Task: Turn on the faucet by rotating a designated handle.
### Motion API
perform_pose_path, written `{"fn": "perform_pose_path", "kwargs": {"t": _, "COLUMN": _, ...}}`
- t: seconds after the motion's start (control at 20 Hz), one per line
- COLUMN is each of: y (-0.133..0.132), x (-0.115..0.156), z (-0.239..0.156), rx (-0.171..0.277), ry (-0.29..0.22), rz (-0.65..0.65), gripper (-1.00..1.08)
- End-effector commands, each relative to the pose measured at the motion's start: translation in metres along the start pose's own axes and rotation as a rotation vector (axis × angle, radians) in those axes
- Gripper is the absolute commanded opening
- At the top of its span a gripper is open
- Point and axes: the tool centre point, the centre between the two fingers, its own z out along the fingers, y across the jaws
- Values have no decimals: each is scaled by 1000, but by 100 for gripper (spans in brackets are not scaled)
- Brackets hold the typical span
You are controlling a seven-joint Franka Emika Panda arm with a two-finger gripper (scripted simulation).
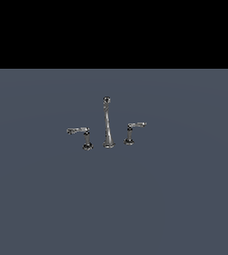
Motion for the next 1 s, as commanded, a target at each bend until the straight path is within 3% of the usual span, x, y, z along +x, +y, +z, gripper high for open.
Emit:
{"fn": "perform_pose_path", "kwargs": {"t": 0.0, "y": 0, "x": 0, "z": 0, "rx": 0, "ry": 0, "rz": 0, "gripper": -100}}
{"fn": "perform_pose_path", "kwargs": {"t": 0.45, "y": -10, "x": 4, "z": 12, "rx": 1, "ry": 1, "rz": 41, "gripper": -100}}
{"fn": "perform_pose_path", "kwargs": {"t": 0.95, "y": -42, "x": 22, "z": 52, "rx": 4, "ry": 4, "rz": 183, "gripper": -100}}
